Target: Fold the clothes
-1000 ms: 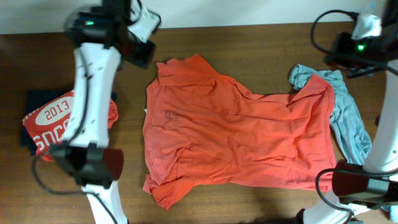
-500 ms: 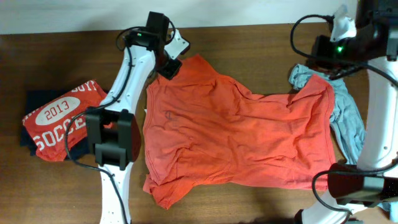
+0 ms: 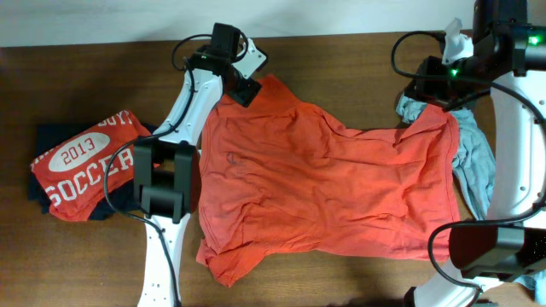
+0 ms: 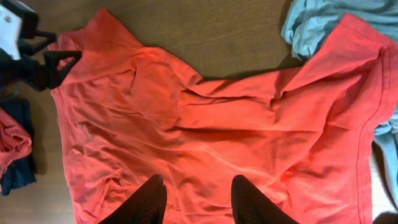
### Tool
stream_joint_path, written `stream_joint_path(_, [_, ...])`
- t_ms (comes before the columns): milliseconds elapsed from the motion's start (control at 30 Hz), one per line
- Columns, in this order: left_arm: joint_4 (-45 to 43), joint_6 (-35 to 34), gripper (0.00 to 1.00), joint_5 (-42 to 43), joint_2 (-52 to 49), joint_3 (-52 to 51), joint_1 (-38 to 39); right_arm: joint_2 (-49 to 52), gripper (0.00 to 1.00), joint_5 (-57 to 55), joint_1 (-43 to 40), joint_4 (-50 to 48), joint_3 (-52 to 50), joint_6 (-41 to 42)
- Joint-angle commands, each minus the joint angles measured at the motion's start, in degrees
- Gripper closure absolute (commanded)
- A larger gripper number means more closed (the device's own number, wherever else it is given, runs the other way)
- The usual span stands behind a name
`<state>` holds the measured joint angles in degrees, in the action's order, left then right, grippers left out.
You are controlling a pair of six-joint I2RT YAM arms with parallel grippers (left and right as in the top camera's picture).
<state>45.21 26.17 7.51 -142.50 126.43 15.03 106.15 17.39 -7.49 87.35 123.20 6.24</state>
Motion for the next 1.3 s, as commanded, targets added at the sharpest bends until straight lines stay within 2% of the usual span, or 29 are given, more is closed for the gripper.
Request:
stream_joint_path(0, [-0.7, 0.74, 0.34, 0.39, -1.51, 0.09, -0.07, 0.02, 0.6, -0.28, 0.5, -0.39, -0.2, -0.07])
stream_joint_path(233, [-0.15, 0.74, 0.62, 0.37, -1.57, 0.09, -0.07, 0.02, 0.6, -0.28, 0.5, -1.49, -0.2, -0.04])
stream_joint_path(367, [-0.66, 0.74, 0.92, 0.31, -1.57, 0.09, -0.07, 0.02, 0.6, -0.28, 0.5, -1.7, -0.2, -0.02])
stream_joint_path(467, [-0.81, 0.72, 1.0, -0.46, -1.55, 0.11, -0.07, 0.02, 0.6, -0.28, 0.5, -1.68, -0.2, -0.02])
stream_joint_path(600, [-0.66, 0.7, 0.99, -1.33, -1.53, 0.42, -0.07, 0.02, 0.6, -0.28, 0.5, -1.7, -0.2, -0.02])
stream_joint_path(633, [-0.59, 0.68, 0.89, -1.97, -1.53, 0.42, -0.07, 0.02, 0.6, -0.28, 0.5, -1.68, -0.2, -0.02])
stream_joint_path(667, [-0.55, 0.15, 0.72, -2.89, -1.53, 0.42, -0.07, 0.02, 0.6, -0.28, 0.5, -1.66, -0.2, -0.02])
stream_joint_path(700, [-0.42, 0.09, 0.41, -3.3, -1.53, 0.42, -0.07, 0.02, 0.6, -0.28, 0.5, -1.66, -0.2, -0.04])
stream_joint_path(767, [-0.31, 0.09, 0.01, -3.91, -1.53, 0.42, -0.13, 0.02, 0.6, -0.28, 0.5, -1.68, -0.2, -0.04])
stream_joint_path(967, [-1.27, 0.09, 0.01, -3.8, -1.86, 0.42, -0.68, 0.02, 0.6, -0.28, 0.5, -2.23, -0.2, -0.04])
stream_joint_path(1067, [-1.4, 0.09, 0.11, -1.38, -2.84, 0.39, -0.68, 0.02, 0.6, -0.28, 0.5, -2.34, -0.2, -0.02])
stream_joint_path(1133, [-1.4, 0.09, 0.31, 0.33, -3.76, 0.37, -0.57, 0.02, 0.6, -0.28, 0.5, -2.34, -0.2, -0.02])
stream_joint_path(1167, [-1.25, 0.07, 0.53, 0.68, -3.98, 0.37, -0.42, 0.02, 0.6, -0.28, 0.5, -2.32, -0.2, -0.02])
stream_joint_path(1200, [-1.29, 0.07, 0.6, 0.68, -3.98, 0.39, -0.37, 0.02, 0.6, -0.28, 0.5, -2.29, -0.2, -0.02])
stream_joint_path(1267, [-0.79, 0.07, 0.83, 0.61, -3.89, 1.4, -0.26, 0.02, 0.6, -0.28, 0.5, -2.32, -0.2, -0.02])
